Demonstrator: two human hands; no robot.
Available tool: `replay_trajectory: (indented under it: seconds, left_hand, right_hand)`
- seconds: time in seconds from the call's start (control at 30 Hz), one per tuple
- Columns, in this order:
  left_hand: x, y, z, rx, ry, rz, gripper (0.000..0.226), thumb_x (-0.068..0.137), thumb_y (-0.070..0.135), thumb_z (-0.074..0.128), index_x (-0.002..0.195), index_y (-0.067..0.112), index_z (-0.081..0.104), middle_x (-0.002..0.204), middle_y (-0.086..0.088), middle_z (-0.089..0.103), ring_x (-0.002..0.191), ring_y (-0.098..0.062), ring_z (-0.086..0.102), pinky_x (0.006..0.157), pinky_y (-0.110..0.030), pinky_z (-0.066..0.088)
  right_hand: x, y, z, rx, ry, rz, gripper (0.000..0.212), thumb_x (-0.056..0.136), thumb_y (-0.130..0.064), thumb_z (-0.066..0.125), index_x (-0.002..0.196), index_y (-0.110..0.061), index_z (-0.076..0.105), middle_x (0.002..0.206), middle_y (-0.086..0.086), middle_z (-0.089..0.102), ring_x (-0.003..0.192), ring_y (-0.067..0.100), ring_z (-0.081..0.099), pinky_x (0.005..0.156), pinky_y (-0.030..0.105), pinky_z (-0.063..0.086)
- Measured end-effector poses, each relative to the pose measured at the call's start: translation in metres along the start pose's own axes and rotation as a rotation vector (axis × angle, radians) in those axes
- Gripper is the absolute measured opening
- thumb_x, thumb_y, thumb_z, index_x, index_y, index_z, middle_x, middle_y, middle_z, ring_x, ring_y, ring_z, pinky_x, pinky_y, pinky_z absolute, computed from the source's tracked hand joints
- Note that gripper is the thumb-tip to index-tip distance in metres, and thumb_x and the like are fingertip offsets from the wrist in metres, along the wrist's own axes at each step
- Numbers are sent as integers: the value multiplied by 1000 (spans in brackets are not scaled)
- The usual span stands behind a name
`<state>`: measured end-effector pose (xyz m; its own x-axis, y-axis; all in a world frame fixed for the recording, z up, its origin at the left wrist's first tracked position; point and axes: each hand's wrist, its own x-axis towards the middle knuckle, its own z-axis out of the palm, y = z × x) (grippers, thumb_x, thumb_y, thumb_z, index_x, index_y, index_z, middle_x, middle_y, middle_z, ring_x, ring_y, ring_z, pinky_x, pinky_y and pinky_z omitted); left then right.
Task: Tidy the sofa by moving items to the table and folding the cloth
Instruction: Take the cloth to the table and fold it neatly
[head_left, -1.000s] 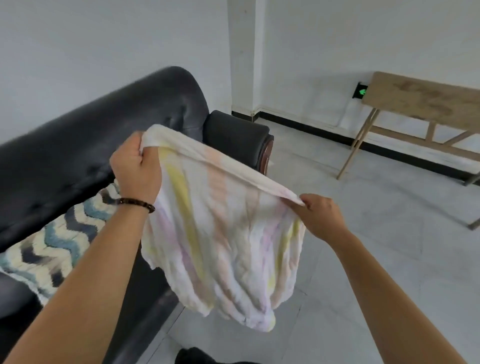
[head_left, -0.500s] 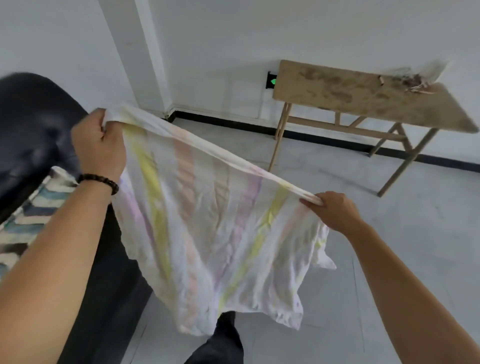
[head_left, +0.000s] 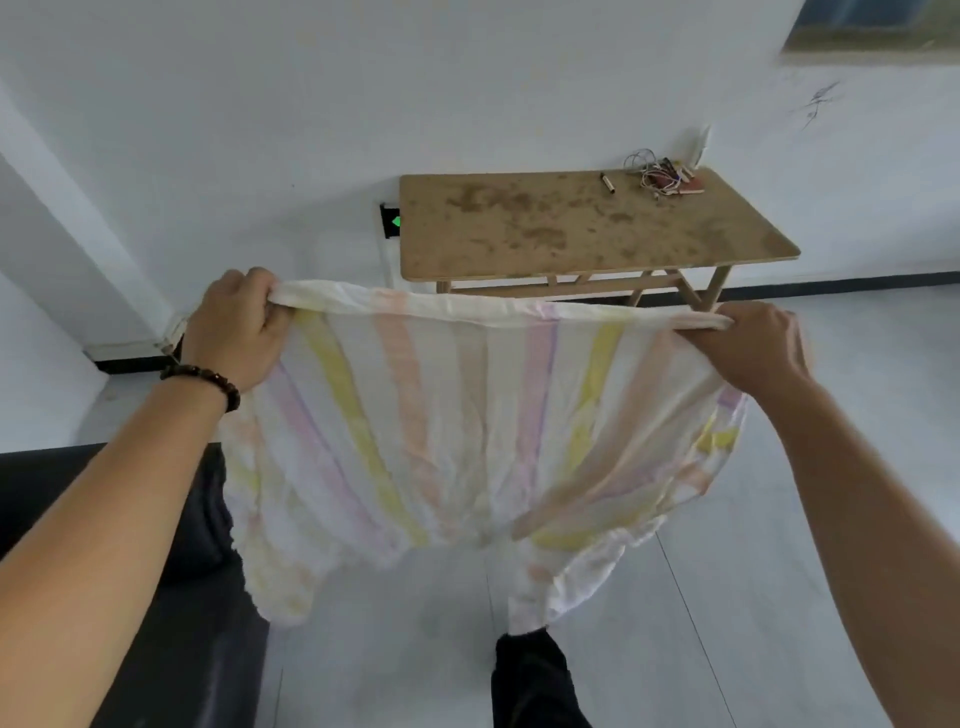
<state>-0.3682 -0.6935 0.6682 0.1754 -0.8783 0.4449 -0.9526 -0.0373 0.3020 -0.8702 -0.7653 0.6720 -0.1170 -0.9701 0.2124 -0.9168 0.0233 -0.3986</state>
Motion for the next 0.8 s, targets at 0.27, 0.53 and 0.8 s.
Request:
replay_trajectory:
  seconds: [0.27,0.53,0.8]
  left_hand:
    - [192,3,77,181,11,-91,30,101,24,41,110,1,57,98,-26,49,93,-42,49,74,-51,45]
    - [338,29,113,248,92,-339,43,102,36,29,99,5,59,98,-26,55,89,-42,53,72,-46,43]
    - [473,25,200,-537,164,-659,48,102,36,27,114,0,56,114,-21,62,100,-35,62,86,-44,52]
  right_hand:
    - [200,39,57,-117,-107,-12,11,84,-24,49,75,-19,53,104,20,57,89,41,57,73,39,45]
    - [383,-2,62,0,110,291,46,95,-31,39,114,3,64,116,32,61,110,50,57,91,49,46]
    - [526,-55,85,811,141,370,48,81,-21,30,119,-3,54,104,14,65,88,29,72,66,42,61]
